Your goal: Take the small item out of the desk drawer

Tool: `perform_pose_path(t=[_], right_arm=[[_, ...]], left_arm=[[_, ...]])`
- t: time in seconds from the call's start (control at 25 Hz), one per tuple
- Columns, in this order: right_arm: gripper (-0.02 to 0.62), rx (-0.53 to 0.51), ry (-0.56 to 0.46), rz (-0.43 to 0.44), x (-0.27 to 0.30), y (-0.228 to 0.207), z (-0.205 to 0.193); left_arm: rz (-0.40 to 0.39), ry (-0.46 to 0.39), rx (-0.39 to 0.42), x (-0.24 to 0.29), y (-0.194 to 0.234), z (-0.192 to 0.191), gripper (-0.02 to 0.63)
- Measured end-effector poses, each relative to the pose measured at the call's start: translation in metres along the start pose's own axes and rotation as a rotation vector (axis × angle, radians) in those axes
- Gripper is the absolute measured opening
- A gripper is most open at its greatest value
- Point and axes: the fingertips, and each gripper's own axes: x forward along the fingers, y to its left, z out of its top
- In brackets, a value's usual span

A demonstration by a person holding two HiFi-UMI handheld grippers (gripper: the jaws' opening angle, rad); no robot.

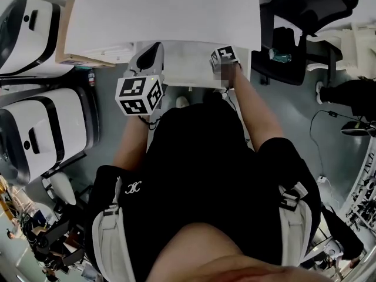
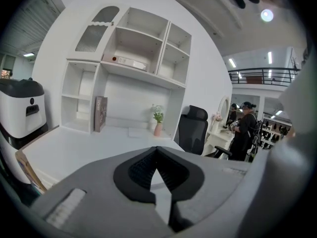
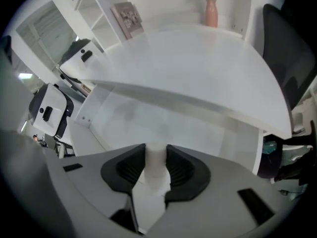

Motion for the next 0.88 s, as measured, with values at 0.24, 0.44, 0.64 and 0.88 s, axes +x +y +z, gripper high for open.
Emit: perform_pose_path(t=[0.24, 0.44, 0.64, 0.88], right_arm=[[0.123, 0.018, -0.318, 0.017, -0.072, 0.013, 0.045], [0.123, -0.005, -0.58, 0.002, -0.155, 0.025, 0.081], [0.121, -0.04, -0.83, -0.065, -0.232, 0.034, 0.105], [0.12, -0.081, -1.071, -0.187, -0.317, 0.042, 0.113]], left_arm=[[-0.059, -0.021, 0.029, 0.009, -0.016, 0.008, 0.014], [-0.104, -0.043, 0.051, 0.017, -0.032, 0.019, 0.014], [-0.126, -0.066, 0.068, 0.022, -0.044, 0.029, 0.015], [-0.153, -0.083, 0.092, 0.026, -0.061, 0.04, 0.014]])
